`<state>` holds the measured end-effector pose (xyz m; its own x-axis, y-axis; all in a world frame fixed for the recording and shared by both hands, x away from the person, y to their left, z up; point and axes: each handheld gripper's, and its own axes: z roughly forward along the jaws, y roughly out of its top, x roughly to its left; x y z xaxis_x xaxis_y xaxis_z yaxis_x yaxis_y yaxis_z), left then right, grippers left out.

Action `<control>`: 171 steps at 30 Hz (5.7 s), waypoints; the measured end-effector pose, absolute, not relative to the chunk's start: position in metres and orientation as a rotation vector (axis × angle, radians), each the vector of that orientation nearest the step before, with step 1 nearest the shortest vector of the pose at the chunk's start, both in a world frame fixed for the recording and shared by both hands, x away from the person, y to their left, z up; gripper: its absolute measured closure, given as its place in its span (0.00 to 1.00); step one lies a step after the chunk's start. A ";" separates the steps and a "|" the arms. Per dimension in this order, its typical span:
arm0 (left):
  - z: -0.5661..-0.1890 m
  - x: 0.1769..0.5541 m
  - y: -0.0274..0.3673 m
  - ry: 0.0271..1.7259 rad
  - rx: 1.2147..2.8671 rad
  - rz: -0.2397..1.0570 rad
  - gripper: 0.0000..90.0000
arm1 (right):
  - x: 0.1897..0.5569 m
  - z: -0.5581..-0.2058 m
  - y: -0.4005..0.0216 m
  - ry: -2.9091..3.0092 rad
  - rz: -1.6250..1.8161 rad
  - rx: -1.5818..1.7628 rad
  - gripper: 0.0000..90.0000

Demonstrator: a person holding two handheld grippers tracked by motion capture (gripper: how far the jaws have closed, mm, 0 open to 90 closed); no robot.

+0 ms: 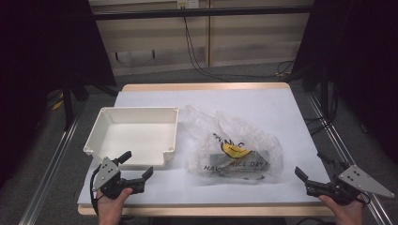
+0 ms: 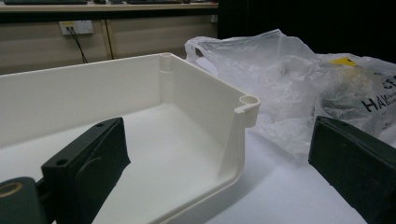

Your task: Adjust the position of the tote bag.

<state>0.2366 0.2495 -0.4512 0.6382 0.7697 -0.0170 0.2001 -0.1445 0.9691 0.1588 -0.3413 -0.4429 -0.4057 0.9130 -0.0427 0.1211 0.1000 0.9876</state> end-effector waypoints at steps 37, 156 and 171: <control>-0.448 0.244 0.244 0.863 1.760 0.542 0.11 | 0.221 -0.421 -0.310 2.038 1.467 1.026 0.63; -0.449 0.248 0.245 0.831 1.822 0.449 0.13 | 0.391 -0.384 -0.248 2.324 1.691 0.979 1.00; -0.428 0.264 0.230 0.782 1.775 0.427 0.25 | 0.349 -0.359 -0.288 2.144 1.784 0.953 1.00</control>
